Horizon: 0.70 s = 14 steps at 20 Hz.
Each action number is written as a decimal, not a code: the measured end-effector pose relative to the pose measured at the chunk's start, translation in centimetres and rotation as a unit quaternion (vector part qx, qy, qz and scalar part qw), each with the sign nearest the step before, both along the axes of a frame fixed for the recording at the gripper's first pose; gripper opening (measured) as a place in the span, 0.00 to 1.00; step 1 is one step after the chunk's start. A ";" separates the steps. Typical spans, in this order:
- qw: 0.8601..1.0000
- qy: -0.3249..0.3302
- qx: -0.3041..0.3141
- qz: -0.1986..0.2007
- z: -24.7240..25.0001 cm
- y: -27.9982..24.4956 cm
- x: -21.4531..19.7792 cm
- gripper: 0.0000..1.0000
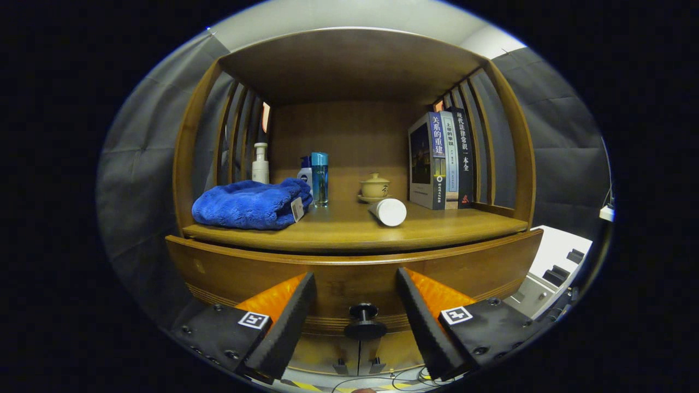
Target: Pull open the drawer, take out the items inside it, and place them on the countertop above the cabinet.
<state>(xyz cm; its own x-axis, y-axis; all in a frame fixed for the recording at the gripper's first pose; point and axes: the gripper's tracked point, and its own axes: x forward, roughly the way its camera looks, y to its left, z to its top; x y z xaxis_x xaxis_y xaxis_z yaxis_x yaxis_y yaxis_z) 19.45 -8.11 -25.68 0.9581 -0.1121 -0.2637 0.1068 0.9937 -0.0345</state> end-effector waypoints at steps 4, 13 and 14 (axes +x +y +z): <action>1.000 -0.007 -0.003 -0.001 -0.3 -0.1 0.8 0.98; 1.000 -0.011 -0.019 0.004 -0.2 -0.2 0.8 0.99; 1.000 -0.009 -0.017 0.003 -0.3 -0.1 0.7 0.98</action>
